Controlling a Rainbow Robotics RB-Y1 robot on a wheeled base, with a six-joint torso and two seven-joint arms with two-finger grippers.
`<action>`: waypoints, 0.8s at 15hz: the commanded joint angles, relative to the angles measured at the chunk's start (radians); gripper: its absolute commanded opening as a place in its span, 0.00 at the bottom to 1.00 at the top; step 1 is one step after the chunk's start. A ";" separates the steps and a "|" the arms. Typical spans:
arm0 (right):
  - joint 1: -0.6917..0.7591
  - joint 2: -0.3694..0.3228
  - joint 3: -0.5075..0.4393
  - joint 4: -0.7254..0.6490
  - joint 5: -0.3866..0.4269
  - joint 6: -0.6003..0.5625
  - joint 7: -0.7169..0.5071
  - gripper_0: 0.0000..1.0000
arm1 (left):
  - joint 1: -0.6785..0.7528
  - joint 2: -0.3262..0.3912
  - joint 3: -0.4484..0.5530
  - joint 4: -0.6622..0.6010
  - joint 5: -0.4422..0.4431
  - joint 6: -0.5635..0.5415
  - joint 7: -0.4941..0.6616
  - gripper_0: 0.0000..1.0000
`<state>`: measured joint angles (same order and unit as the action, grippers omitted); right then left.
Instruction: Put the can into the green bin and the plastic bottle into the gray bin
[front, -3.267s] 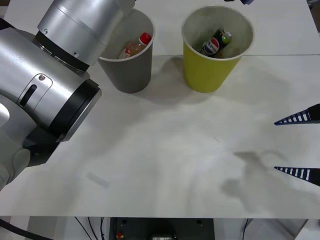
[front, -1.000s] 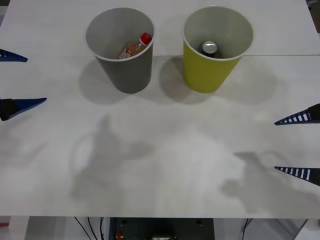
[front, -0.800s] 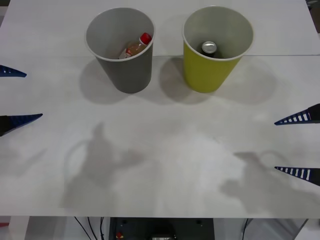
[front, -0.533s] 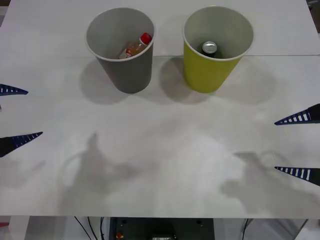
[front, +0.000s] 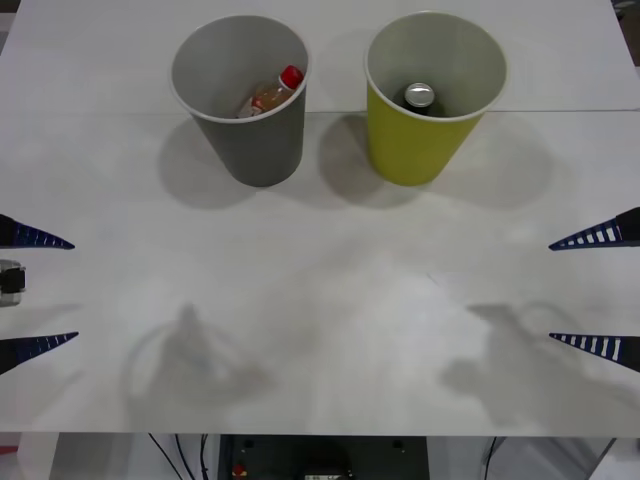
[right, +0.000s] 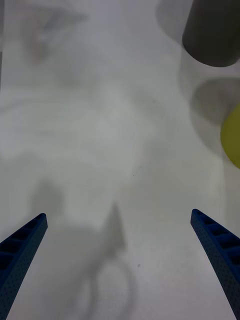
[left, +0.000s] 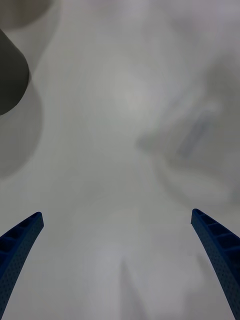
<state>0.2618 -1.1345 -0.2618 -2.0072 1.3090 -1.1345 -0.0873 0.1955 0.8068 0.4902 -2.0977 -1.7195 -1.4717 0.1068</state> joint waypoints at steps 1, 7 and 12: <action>0.000 0.000 0.000 0.000 0.000 0.000 0.000 1.00 | 0.042 0.000 0.024 -0.001 0.074 -0.006 -0.012 1.00; 0.000 0.000 0.000 0.000 0.000 0.000 0.000 1.00 | 0.079 0.000 0.022 0.002 0.143 0.031 -0.067 1.00; 0.000 0.000 0.000 0.000 0.000 0.000 0.000 1.00 | 0.079 0.000 0.021 0.002 0.141 0.053 -0.068 1.00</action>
<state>0.2618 -1.1345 -0.2618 -2.0072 1.3090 -1.1345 -0.0873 0.2746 0.8069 0.5110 -2.0958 -1.5780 -1.4194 0.0383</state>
